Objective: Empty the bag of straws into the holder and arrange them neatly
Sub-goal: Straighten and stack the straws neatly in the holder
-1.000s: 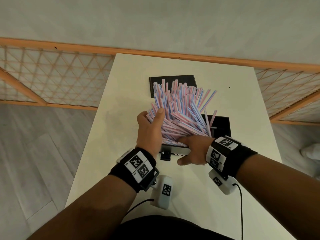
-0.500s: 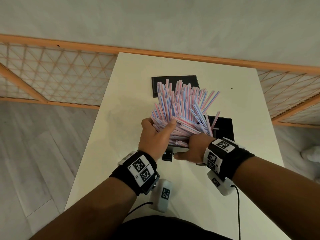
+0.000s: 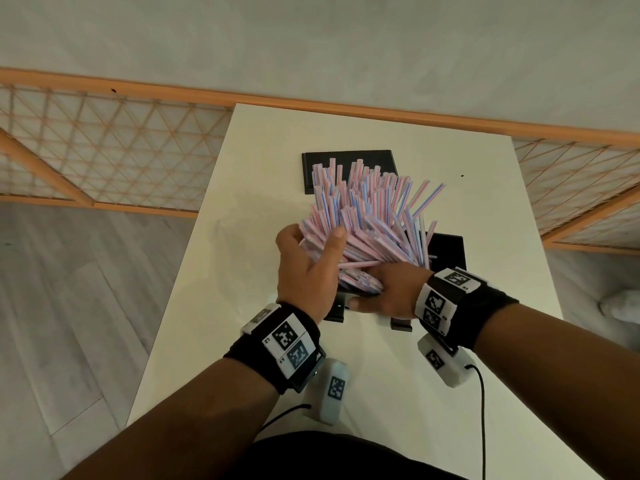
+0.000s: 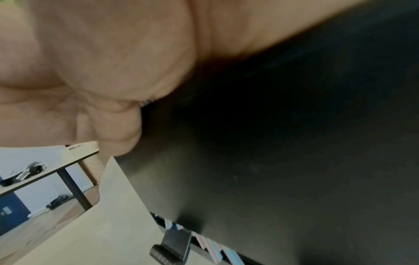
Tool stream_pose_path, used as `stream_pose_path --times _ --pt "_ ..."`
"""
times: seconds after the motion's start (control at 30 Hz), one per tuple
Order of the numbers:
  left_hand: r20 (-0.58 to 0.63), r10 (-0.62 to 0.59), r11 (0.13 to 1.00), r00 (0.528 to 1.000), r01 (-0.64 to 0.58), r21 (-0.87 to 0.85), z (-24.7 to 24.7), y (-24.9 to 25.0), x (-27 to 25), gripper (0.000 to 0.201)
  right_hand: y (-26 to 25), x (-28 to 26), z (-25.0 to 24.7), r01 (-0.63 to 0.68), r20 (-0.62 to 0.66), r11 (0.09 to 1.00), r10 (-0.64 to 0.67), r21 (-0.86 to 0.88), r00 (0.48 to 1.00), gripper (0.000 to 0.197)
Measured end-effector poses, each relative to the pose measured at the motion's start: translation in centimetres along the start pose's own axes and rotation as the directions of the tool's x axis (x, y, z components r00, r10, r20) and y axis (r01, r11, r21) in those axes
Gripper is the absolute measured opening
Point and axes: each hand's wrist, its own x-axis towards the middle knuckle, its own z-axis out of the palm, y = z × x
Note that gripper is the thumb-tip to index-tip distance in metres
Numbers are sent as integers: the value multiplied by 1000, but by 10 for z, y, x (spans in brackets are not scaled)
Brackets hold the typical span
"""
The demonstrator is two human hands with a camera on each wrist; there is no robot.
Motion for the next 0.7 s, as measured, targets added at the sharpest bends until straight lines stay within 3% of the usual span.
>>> stream_pose_path --times 0.13,0.23,0.3,0.43,0.6,0.7 --pt "-85 57 998 995 -60 -34 -4 4 0 64 0 5 2 -2 -61 1000 2 -14 998 74" --pt "-23 84 991 996 -81 102 1 5 2 90 -6 3 0 18 -49 997 -22 -72 999 53" --pt "25 78 986 997 -81 143 3 4 2 101 -9 1 -4 68 -37 995 -71 -72 997 55" --pt "17 87 987 996 -88 137 4 3 6 97 -8 2 -14 88 72 991 -81 -104 994 48" --pt "51 93 988 994 -98 120 8 0 5 100 -14 3 -6 62 76 981 -49 -182 996 74" --pt "37 114 986 993 -117 116 7 -3 7 98 -13 5 -9 89 89 988 -78 -123 993 66"
